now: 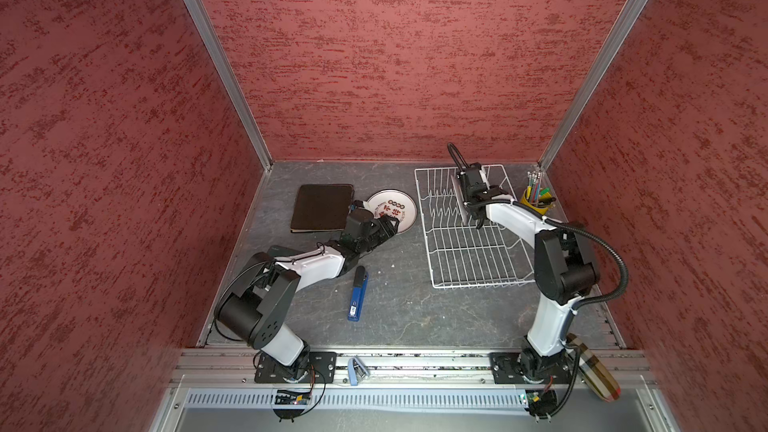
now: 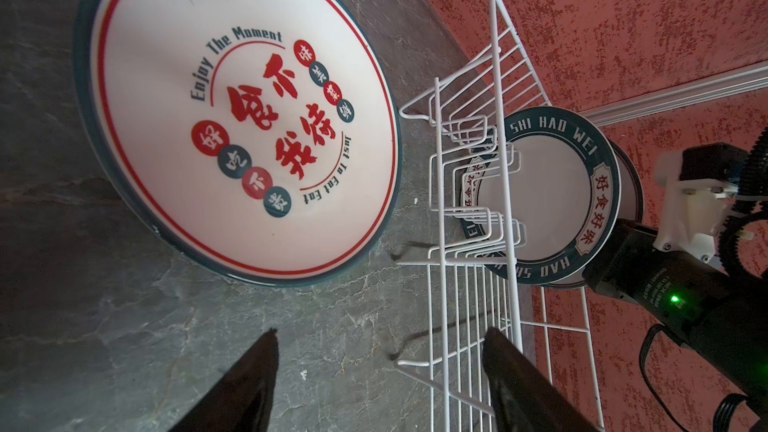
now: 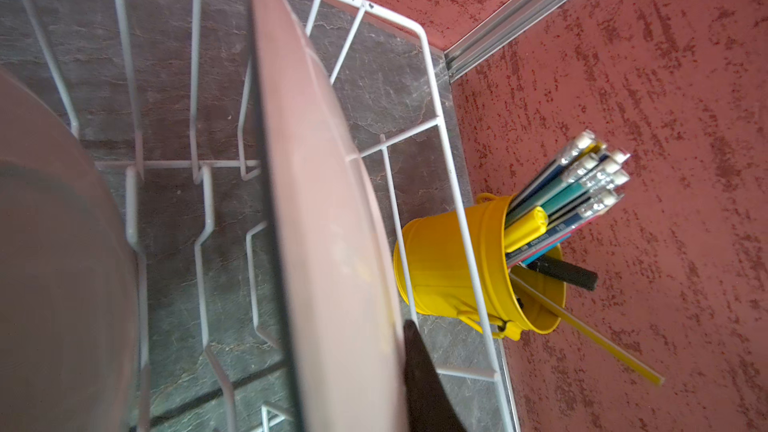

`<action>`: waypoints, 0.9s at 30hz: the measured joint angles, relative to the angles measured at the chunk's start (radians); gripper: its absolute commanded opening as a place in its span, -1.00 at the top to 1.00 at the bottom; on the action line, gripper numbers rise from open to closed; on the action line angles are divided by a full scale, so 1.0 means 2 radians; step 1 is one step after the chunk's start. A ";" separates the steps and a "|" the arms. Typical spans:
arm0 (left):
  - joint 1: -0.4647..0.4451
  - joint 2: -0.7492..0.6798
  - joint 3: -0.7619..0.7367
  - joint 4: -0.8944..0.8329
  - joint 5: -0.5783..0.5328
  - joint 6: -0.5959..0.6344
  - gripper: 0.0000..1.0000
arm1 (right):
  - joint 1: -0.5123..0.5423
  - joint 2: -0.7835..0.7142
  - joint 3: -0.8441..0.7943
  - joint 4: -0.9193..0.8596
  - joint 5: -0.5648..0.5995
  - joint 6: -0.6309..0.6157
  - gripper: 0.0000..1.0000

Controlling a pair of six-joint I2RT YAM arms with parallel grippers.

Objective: Unload the plates from the dish rack

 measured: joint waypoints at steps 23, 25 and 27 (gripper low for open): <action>0.000 0.000 0.000 -0.008 -0.003 0.000 -0.55 | 0.004 0.007 0.016 -0.017 0.003 0.000 1.00; 0.000 0.000 0.000 -0.008 -0.004 0.000 -0.55 | 0.005 0.005 0.016 -0.018 0.004 -0.001 1.00; 0.000 0.000 0.000 -0.008 -0.004 0.000 -0.55 | 0.007 0.002 0.016 -0.018 0.007 -0.003 1.00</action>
